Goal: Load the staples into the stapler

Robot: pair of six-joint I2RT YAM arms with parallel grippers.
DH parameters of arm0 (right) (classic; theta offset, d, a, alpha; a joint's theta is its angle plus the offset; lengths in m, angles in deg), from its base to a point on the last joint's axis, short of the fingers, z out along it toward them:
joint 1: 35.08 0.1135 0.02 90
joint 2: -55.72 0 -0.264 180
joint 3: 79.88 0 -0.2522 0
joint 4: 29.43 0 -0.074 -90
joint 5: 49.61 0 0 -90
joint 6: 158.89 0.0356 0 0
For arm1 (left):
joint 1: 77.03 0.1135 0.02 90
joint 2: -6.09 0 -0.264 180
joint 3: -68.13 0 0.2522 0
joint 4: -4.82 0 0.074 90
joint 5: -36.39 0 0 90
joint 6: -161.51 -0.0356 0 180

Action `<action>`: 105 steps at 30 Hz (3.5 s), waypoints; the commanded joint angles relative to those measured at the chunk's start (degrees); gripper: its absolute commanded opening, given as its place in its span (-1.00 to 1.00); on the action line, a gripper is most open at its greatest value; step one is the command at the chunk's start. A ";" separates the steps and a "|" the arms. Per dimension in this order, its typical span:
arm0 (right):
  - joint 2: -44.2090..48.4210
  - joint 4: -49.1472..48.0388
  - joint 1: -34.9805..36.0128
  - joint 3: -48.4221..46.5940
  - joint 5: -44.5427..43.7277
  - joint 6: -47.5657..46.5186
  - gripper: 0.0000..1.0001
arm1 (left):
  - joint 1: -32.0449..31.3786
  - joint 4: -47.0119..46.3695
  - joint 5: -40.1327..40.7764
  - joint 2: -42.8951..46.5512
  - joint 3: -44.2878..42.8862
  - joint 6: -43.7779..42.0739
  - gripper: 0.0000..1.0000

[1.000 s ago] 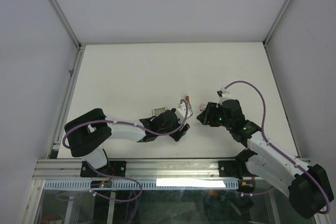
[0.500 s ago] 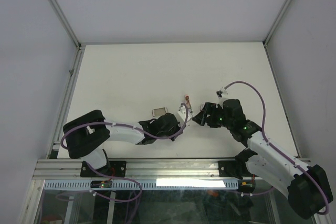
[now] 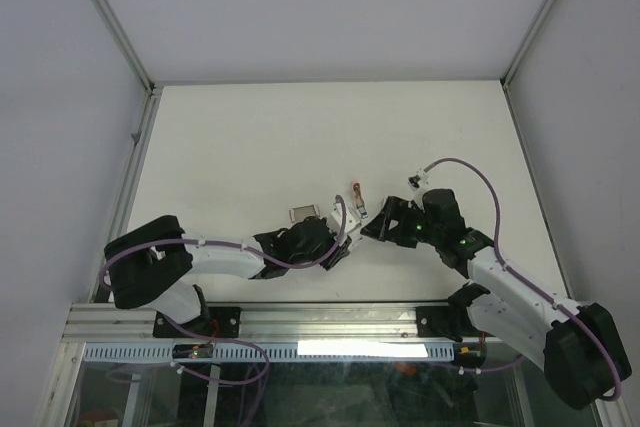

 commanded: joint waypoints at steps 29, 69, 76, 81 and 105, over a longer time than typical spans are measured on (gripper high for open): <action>0.14 -4.65 -0.64 1.02 1.10 1.44 0.65 | -1.13 -5.54 2.21 -10.23 -3.51 -0.92 -0.06; -8.88 -14.22 -1.09 0.28 21.49 10.06 -0.74 | -1.82 -13.11 -5.68 6.85 2.58 4.39 -1.00; -7.61 -13.72 -1.13 0.51 20.29 11.30 -1.00 | -1.83 -12.52 -5.70 6.92 2.16 4.46 -1.00; -5.28 -10.18 -1.05 -2.06 18.81 7.76 0.43 | -1.83 -10.60 -4.47 7.61 1.45 5.17 -1.00; 6.25 11.98 -1.53 -12.53 -9.22 -7.33 0.95 | 35.89 26.29 12.59 1.99 -17.26 19.60 -1.00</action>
